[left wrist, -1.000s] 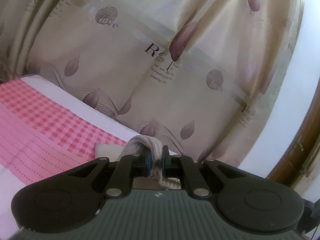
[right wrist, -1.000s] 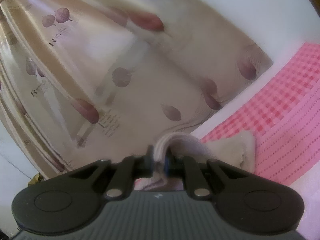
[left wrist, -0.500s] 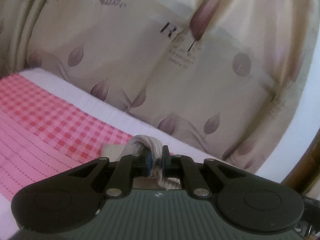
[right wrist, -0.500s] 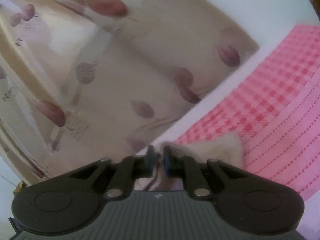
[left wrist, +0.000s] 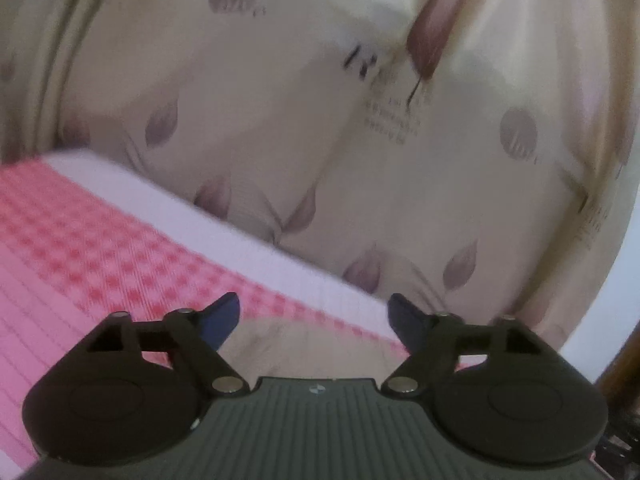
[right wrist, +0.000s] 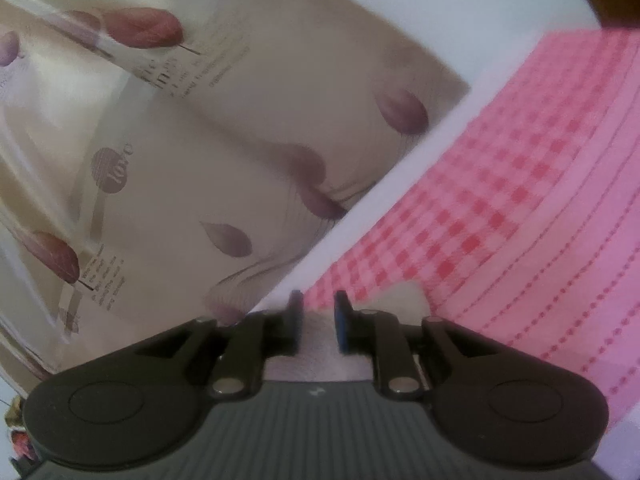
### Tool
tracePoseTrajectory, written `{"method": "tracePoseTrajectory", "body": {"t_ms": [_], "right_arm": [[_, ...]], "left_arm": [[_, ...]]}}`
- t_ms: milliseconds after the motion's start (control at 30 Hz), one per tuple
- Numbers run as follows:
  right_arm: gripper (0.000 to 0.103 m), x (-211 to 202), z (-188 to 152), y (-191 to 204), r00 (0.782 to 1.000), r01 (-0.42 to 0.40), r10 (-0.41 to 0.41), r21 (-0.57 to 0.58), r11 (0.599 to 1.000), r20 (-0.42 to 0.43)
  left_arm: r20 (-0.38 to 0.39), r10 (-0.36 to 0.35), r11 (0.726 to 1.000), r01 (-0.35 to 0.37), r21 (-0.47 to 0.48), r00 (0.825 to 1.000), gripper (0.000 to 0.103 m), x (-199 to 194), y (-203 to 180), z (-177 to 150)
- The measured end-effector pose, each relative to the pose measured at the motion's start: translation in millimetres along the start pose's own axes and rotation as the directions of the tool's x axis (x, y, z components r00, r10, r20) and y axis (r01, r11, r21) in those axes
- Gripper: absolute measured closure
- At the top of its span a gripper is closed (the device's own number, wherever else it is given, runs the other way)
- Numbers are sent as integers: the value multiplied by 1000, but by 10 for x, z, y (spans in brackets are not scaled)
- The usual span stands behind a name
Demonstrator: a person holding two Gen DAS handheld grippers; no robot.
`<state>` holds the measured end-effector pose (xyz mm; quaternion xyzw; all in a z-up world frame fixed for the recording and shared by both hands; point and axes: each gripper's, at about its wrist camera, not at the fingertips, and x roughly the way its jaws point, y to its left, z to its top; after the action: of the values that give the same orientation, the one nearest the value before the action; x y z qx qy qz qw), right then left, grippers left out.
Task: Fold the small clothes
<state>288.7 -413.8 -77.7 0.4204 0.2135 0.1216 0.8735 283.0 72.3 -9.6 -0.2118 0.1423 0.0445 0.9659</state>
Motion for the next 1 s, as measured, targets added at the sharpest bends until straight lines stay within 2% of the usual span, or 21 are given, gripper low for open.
{"method": "tracePoseTrajectory", "body": {"t_ms": [67,133,233,333,467,600,667,733,833,900,967,1000], "right_arm": [[85,-148,-44,89,1000,-1,2,-39,999,25],[85,-266,-112,221,999,-30,33,-95,995,26],[83,-272,-256,468,996,-77,65,-214,974,-62],[82,-132,-460,719,987,-80,19,-379,922,-162],[82,114,-631,835,973,-44,-77,-502,864,-218],[83,367,-660,709,955,90,-235,-578,811,-182],[83,402,-653,666,961,105,-234,-594,797,-144],[83,431,-670,684,959,153,-265,-606,781,-100],[81,389,-729,800,962,181,-267,-604,777,-55],[81,298,-786,986,980,119,-193,-624,772,-52],[81,278,-881,1214,986,-26,-88,-649,760,-143],[81,313,-935,1314,976,-109,-43,-651,751,-212]], "left_arm": [[16,-20,999,20,25,1000,11,-108,10,37],[17,-15,997,14,69,1000,9,-219,14,40],[-10,-4,984,5,180,1000,9,-370,22,-32],[-36,33,954,-20,299,999,12,-500,48,-201],[-80,55,929,-21,370,995,14,-554,109,-371],[-100,64,939,-26,344,993,15,-496,192,-398],[-103,72,942,-33,335,992,15,-458,214,-388],[-108,77,941,-37,336,991,15,-431,220,-392],[-116,92,938,-47,345,989,15,-400,242,-460],[-127,87,945,-41,325,988,15,-381,293,-509],[-151,72,958,-26,287,986,15,-352,349,-523],[-150,72,962,-29,271,986,14,-356,371,-518]]}}
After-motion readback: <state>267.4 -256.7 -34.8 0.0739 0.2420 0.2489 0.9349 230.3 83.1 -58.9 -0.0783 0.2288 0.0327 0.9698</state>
